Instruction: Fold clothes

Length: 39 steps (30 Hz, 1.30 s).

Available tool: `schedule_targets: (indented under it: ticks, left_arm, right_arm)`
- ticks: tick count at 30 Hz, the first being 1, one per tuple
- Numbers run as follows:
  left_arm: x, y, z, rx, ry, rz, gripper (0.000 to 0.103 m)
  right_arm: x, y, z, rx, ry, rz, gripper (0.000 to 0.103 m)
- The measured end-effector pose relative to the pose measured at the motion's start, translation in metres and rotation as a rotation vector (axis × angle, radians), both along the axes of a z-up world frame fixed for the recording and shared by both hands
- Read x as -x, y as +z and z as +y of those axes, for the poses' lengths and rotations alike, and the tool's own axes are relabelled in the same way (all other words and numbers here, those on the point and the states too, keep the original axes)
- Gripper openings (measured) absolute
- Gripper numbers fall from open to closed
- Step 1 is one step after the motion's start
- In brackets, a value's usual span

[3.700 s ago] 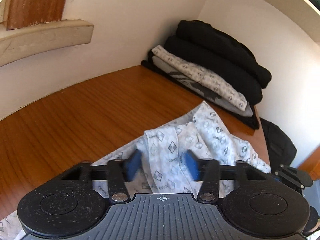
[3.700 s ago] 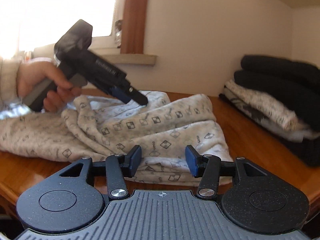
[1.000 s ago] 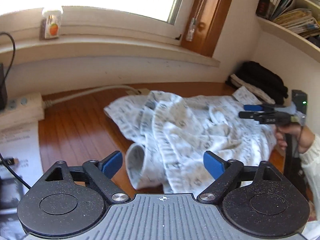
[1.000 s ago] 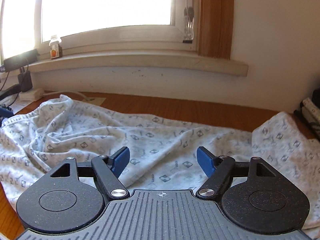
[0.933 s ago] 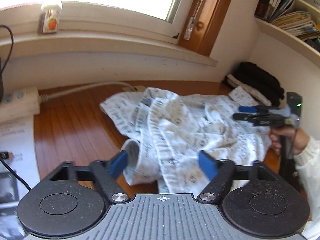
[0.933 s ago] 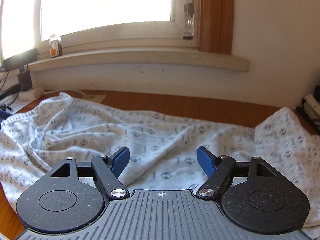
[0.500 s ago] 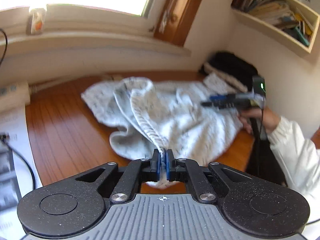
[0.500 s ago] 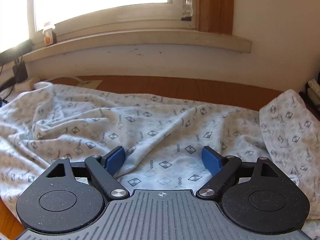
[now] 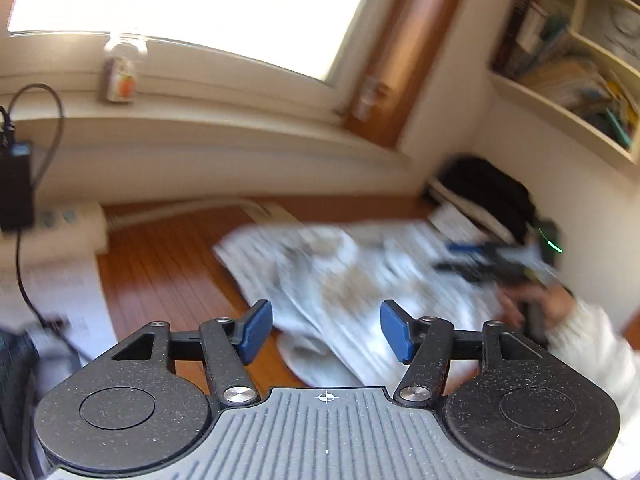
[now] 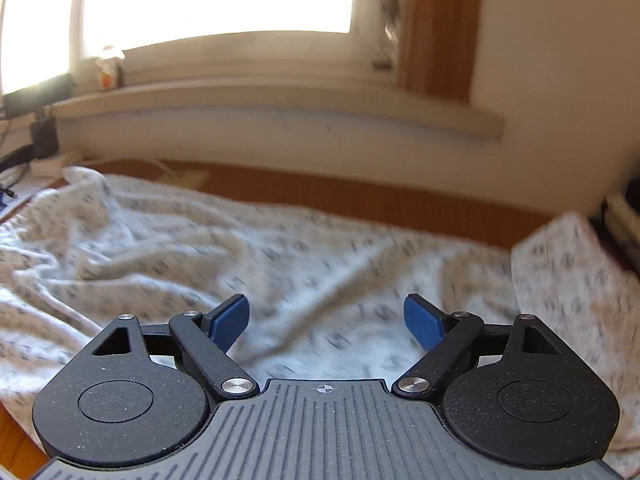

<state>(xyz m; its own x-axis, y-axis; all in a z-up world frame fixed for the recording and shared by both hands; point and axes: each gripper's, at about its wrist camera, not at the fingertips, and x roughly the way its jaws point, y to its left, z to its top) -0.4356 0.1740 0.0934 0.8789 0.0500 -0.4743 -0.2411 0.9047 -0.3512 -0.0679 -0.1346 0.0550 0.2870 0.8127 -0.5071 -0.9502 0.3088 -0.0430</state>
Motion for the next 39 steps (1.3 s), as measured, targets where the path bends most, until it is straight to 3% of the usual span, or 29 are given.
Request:
schedule_targets:
  ticks: [4, 6, 10, 12, 14, 18, 20, 21, 22, 23, 27, 32, 34, 39]
  left_arm:
    - [-0.046, -0.016, 0.038, -0.005, 0.078, 0.055, 0.061]
    - [-0.070, -0.027, 0.049, 0.019, 0.089, 0.084, 0.055]
    - [-0.101, -0.041, 0.057, 0.059, 0.053, 0.112, 0.046]
    - [-0.106, -0.043, 0.059, 0.078, 0.033, 0.111, 0.033]
    - [-0.104, -0.039, 0.058, 0.064, 0.032, 0.090, 0.023]
    - [-0.099, -0.028, 0.054, 0.020, 0.046, 0.036, 0.018]
    - [-0.099, -0.024, 0.053, -0.009, 0.071, 0.009, 0.018]
    - [-0.100, -0.022, 0.054, -0.018, 0.093, -0.007, 0.018]
    - [-0.100, -0.020, 0.055, -0.023, 0.113, -0.027, 0.018]
    - [-0.099, -0.019, 0.058, -0.015, 0.129, -0.058, 0.018]
    - [-0.102, -0.020, 0.064, 0.009, 0.173, -0.120, 0.018]
    - [-0.105, -0.022, 0.067, -0.023, 0.214, -0.121, 0.020]
    - [-0.104, -0.022, 0.068, -0.031, 0.232, -0.125, 0.026]
    - [-0.088, -0.018, 0.076, -0.001, 0.272, -0.128, 0.056]
  right_arm:
    - [0.023, 0.020, 0.024, -0.024, 0.118, 0.041, 0.069]
    - [0.038, 0.030, 0.044, -0.020, 0.190, 0.042, 0.063]
    - [0.069, 0.045, 0.083, -0.013, 0.315, 0.047, 0.063]
    - [0.079, 0.047, 0.104, 0.011, 0.378, 0.071, 0.064]
    - [0.087, 0.046, 0.122, 0.030, 0.434, 0.099, 0.064]
    - [0.089, 0.036, 0.150, 0.072, 0.494, 0.185, 0.068]
    - [0.088, 0.027, 0.161, 0.101, 0.499, 0.218, 0.064]
    - [0.087, 0.027, 0.158, 0.087, 0.513, 0.239, 0.055]
    - [0.086, 0.027, 0.155, 0.074, 0.528, 0.261, 0.024]
    - [0.085, 0.028, 0.152, 0.057, 0.541, 0.279, 0.006]
    - [0.076, 0.052, 0.118, -0.068, 0.577, 0.268, 0.006]
    - [0.065, 0.082, 0.085, -0.213, 0.546, 0.230, 0.006]
    - [0.064, 0.089, 0.084, -0.233, 0.541, 0.208, 0.005]
    - [0.073, 0.093, 0.100, -0.251, 0.568, 0.164, 0.005]
